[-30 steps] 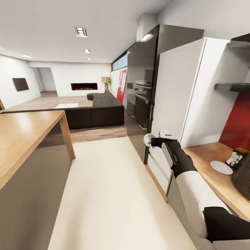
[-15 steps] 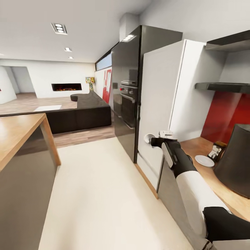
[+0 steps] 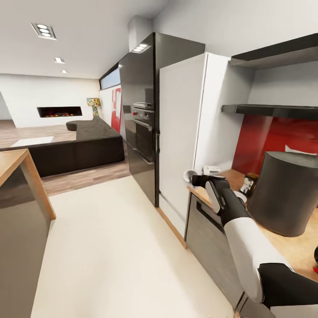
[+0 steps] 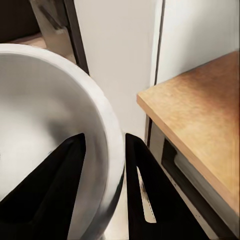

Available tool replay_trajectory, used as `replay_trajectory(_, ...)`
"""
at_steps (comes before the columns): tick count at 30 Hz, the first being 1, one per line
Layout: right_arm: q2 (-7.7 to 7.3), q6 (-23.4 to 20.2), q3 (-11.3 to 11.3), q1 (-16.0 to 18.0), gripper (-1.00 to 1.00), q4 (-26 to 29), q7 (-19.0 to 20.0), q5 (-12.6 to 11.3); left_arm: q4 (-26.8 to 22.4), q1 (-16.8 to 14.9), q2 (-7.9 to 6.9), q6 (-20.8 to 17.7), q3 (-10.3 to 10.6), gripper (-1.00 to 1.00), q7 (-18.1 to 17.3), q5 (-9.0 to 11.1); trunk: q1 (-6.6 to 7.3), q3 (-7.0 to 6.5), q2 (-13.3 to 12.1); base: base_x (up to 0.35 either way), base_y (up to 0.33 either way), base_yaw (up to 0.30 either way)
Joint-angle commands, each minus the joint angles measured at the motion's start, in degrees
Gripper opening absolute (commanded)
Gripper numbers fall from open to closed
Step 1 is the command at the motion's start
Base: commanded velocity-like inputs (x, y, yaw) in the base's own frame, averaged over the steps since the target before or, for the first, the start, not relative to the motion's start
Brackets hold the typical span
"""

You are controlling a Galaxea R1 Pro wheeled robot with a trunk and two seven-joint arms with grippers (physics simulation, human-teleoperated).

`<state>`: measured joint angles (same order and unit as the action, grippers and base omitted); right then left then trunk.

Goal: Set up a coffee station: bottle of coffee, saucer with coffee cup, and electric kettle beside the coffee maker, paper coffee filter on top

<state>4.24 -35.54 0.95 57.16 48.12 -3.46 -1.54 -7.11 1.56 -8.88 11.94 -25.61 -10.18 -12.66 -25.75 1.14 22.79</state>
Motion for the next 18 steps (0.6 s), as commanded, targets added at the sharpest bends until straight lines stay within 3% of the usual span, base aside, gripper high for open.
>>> replay_trajectory(1, 0.06, -0.23, 0.11, 0.06, -1.0, 0.04, -0.15, -0.22, -0.1, 0.02, 0.01, 0.1, -0.49, 1.0, -0.28, -0.52, -0.04, 0.12, 0.12, 0.0, 0.0, -0.28)
replay_trajectory(10, 0.06, -0.23, 0.09, 0.06, -1.0, -0.04, -0.15, -0.22, -0.07, -0.03, 0.0, 0.1, -0.57, 1.0, -0.21, -0.44, -0.04, 0.12, 0.12, 0.021, 0.016, -0.28)
replay_trajectory(18, 0.06, -0.23, 0.06, 0.06, -1.0, -0.04, -0.15, -0.22, -0.07, -0.06, 0.08, 0.1, -0.58, 1.0, -0.2, -0.44, -0.04, 0.12, 0.12, 0.091, 0.223, -0.28)
